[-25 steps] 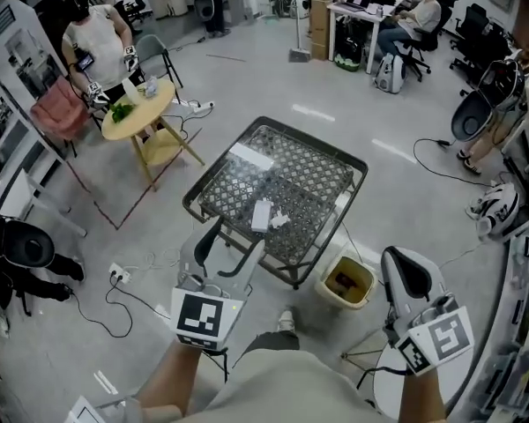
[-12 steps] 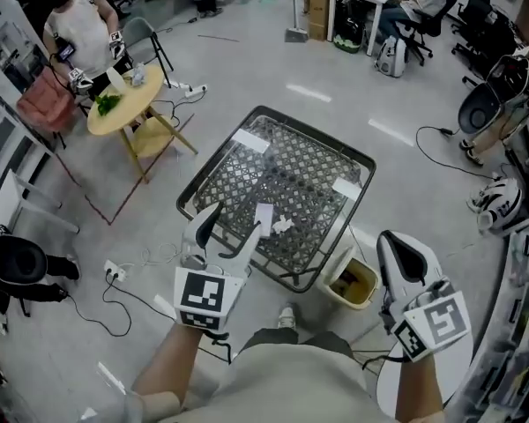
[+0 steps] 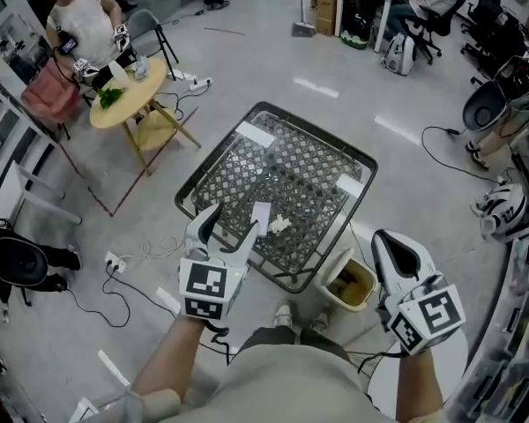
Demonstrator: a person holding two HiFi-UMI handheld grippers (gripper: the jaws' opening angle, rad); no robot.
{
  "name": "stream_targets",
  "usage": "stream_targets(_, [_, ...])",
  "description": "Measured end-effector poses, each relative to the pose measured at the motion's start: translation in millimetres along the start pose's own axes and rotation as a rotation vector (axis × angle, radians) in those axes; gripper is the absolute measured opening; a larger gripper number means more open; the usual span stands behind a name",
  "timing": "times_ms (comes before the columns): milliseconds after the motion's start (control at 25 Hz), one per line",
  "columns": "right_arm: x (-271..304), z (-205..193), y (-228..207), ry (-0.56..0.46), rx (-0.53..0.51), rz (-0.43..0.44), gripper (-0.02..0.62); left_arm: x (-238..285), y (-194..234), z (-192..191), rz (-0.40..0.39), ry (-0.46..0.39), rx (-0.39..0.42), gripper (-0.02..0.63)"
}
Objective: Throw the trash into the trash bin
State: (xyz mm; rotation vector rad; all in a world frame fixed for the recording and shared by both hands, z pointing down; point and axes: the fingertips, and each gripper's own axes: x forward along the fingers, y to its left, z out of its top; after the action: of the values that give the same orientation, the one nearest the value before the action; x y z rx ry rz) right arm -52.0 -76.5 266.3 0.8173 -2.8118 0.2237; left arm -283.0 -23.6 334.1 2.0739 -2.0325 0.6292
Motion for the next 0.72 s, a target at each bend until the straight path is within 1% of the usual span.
stream_targets(120, [6,-8,-9,0.020,0.016,0.013,0.003,11,-2,-9,0.004,0.027,-0.017,0.298])
stream_targets(360, [27,-33,-24,0.064,0.054,0.031,0.003,42,2,-41,0.039,0.088,-0.063,0.298])
stream_targets(480, [42,-50,-29,0.097,0.067,0.038,0.003,62,2,-61,0.029,0.126,-0.086,0.301])
stream_targets(520, [47,-56,-30,0.109,0.070,0.040,0.003,69,2,-68,0.026,0.139,-0.091,0.313])
stream_targets(720, [67,-83,-34,0.167,0.087,0.057,0.003,98,0,-104,0.015,0.210,-0.105,0.314])
